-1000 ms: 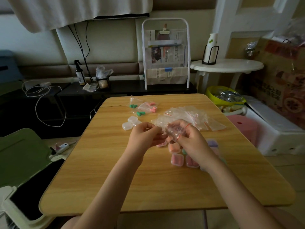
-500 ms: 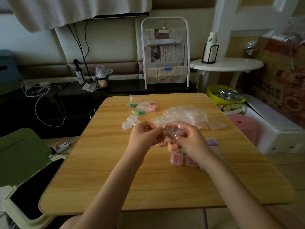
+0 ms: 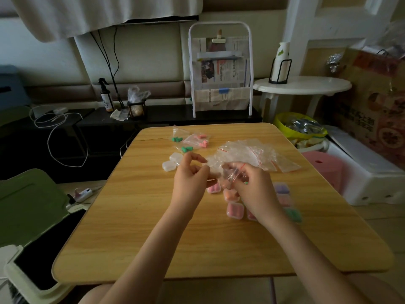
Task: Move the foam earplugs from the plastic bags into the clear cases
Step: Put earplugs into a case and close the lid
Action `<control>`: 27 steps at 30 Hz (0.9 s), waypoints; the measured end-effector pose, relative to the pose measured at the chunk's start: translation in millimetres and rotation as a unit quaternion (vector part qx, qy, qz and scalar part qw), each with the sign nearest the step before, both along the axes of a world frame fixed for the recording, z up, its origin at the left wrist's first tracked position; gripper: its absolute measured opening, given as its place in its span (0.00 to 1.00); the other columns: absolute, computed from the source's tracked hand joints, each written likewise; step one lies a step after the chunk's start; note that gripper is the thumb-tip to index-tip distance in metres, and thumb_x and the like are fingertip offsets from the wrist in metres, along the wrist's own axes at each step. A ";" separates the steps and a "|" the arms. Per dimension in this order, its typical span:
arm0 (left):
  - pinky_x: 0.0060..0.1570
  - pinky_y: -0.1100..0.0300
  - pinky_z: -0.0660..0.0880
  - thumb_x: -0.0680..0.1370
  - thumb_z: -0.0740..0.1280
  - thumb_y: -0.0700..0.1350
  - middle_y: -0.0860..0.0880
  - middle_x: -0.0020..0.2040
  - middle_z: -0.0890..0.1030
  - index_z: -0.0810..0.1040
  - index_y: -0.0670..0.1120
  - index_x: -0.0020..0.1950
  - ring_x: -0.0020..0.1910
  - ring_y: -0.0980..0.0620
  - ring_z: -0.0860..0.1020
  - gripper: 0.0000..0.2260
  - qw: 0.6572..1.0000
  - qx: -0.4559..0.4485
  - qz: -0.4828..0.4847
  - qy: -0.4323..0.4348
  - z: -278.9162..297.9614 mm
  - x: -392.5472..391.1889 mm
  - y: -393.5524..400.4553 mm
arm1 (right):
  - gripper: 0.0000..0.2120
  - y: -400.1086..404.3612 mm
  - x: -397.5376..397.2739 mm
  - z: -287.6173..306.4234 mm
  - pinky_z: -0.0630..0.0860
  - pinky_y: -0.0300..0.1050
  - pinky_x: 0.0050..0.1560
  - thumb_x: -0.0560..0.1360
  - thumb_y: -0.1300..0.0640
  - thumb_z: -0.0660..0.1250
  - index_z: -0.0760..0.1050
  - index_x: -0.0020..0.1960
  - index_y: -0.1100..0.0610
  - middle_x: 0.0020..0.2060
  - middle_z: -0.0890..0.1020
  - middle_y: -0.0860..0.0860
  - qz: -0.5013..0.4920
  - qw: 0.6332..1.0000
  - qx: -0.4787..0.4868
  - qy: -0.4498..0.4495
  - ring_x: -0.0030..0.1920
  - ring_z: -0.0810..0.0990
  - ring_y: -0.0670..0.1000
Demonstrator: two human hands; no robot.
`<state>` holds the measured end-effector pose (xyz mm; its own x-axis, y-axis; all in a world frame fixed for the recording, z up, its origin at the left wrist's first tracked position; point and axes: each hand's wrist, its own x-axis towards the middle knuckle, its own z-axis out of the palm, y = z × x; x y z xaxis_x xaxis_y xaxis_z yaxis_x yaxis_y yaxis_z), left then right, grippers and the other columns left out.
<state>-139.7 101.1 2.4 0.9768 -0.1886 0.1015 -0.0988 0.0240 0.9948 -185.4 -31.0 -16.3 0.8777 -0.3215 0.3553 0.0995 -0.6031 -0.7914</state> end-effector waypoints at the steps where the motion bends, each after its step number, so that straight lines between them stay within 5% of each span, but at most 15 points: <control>1: 0.41 0.56 0.82 0.78 0.60 0.32 0.39 0.40 0.82 0.71 0.42 0.52 0.37 0.51 0.84 0.06 1.000 -0.023 -0.001 0.020 1.0 -0.2 -0.6 | 0.15 0.5 -0.8 0.7 0.74 0.29 0.34 0.76 0.61 0.67 0.77 0.62 0.55 0.41 0.80 0.44 -0.006 1.000 -0.029 -0.005 0.36 0.77 0.37; 9: 0.41 0.57 0.82 0.79 0.56 0.31 0.43 0.35 0.80 0.69 0.42 0.53 0.37 0.49 0.83 0.07 0.980 -0.155 -0.020 0.124 -0.5 2.4 -2.9 | 0.16 1.1 -4.3 6.7 0.70 0.32 0.37 0.81 0.59 0.59 0.70 0.68 0.57 0.47 0.81 0.50 -0.031 0.969 -0.245 -0.007 0.42 0.77 0.46; 13: 0.40 0.56 0.81 0.79 0.56 0.31 0.39 0.39 0.81 0.70 0.43 0.51 0.39 0.45 0.83 0.09 0.994 -0.079 0.015 0.075 -5.0 5.1 -3.6 | 0.10 1.2 -2.8 5.6 0.69 0.29 0.28 0.80 0.61 0.61 0.75 0.60 0.58 0.34 0.74 0.41 -0.014 0.989 -0.146 0.000 0.29 0.74 0.39; 17: 0.37 0.57 0.81 0.79 0.55 0.31 0.37 0.40 0.81 0.69 0.44 0.46 0.37 0.46 0.84 0.09 0.997 -0.051 0.027 0.042 -6.9 5.0 -4.9 | 0.04 -2.8 0.2 5.6 0.67 0.27 0.26 0.76 0.62 0.67 0.79 0.50 0.57 0.31 0.77 0.42 -0.028 0.996 -0.071 -0.039 0.28 0.76 0.37; 27: 0.38 0.60 0.81 0.79 0.56 0.30 0.38 0.43 0.80 0.74 0.41 0.43 0.40 0.47 0.83 0.11 0.996 -0.044 0.046 0.062 -10.5 12.6 -5.7 | 0.06 -10.2 4.8 -1.7 0.74 0.33 0.36 0.74 0.61 0.69 0.81 0.50 0.61 0.39 0.84 0.53 -0.041 0.971 -0.206 -0.117 0.36 0.81 0.50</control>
<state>-127.1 95.3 -8.1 0.9956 -0.0930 -0.0097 0.0198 0.1083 0.9939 -180.7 -41.3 -17.9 0.7348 -0.1741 0.6556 0.1864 -0.8774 -0.4420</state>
